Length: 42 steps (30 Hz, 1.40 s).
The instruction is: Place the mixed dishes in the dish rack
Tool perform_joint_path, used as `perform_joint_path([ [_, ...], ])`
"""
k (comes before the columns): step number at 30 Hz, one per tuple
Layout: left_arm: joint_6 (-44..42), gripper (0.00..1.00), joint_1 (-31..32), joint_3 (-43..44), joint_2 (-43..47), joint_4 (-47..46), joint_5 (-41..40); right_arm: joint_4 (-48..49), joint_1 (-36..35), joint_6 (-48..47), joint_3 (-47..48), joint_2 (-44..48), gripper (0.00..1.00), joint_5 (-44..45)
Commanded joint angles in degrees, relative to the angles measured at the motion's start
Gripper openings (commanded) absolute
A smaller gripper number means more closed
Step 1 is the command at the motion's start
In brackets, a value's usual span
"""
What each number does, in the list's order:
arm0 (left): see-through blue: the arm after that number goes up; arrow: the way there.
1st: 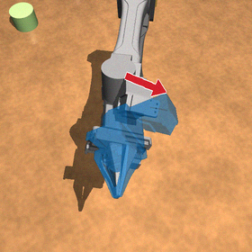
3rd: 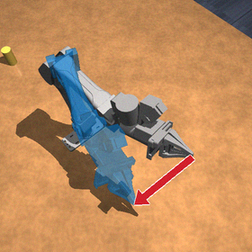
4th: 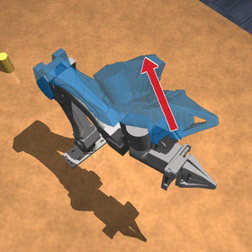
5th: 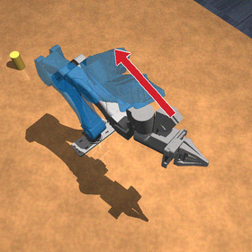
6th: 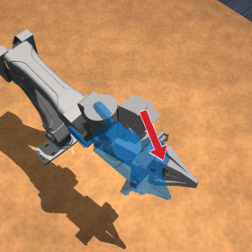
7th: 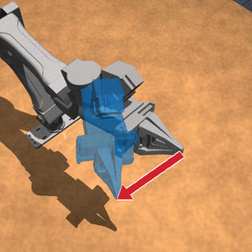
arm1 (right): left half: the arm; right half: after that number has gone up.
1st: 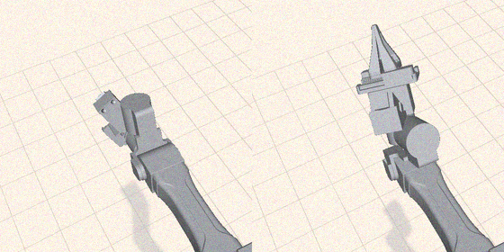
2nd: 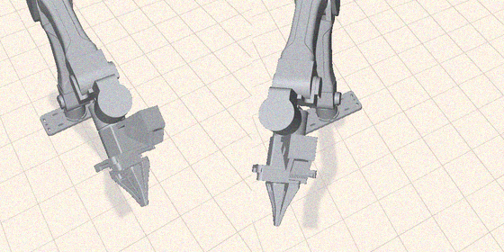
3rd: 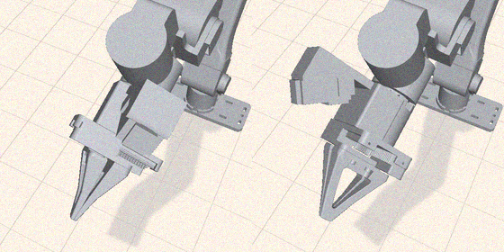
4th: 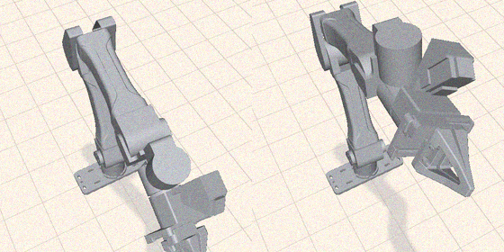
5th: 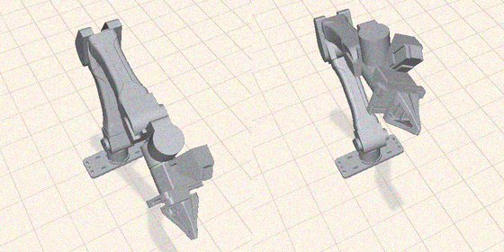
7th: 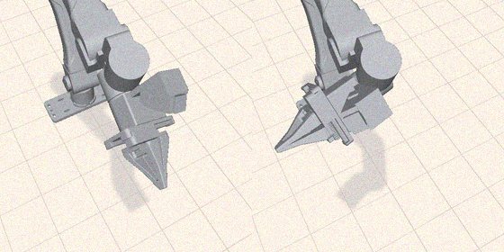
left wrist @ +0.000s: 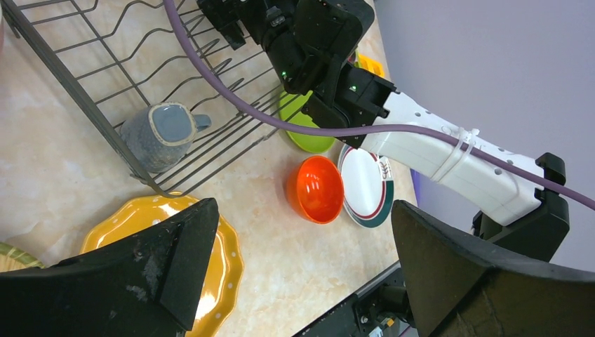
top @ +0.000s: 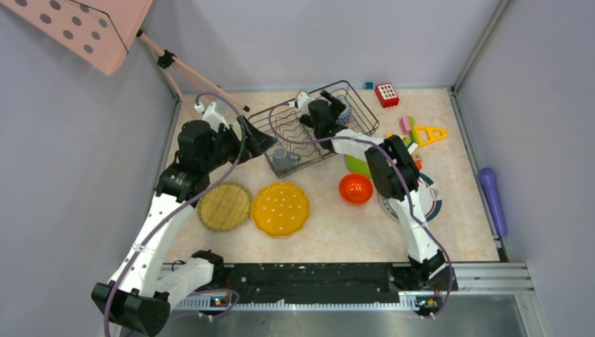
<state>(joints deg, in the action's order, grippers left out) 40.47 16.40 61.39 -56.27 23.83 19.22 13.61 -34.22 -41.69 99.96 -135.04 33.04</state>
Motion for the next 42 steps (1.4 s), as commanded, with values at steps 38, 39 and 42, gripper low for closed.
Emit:
perform_joint_path([
  [38,-3.3,0.98,-0.7,-0.3,-1.1,0.0,-0.2,-9.4,3.1,33.9,-2.4,21.1,0.99,-25.4],
  [39,-3.4,0.98,-0.7,-0.3,-1.2,0.2,0.0,-9.3,3.2,35.0,-3.6,22.1,0.99,-25.0],
  [42,-3.6,0.98,-0.7,-0.5,-1.0,0.3,0.2,-9.4,3.4,39.1,-7.3,24.6,0.95,-23.3],
])
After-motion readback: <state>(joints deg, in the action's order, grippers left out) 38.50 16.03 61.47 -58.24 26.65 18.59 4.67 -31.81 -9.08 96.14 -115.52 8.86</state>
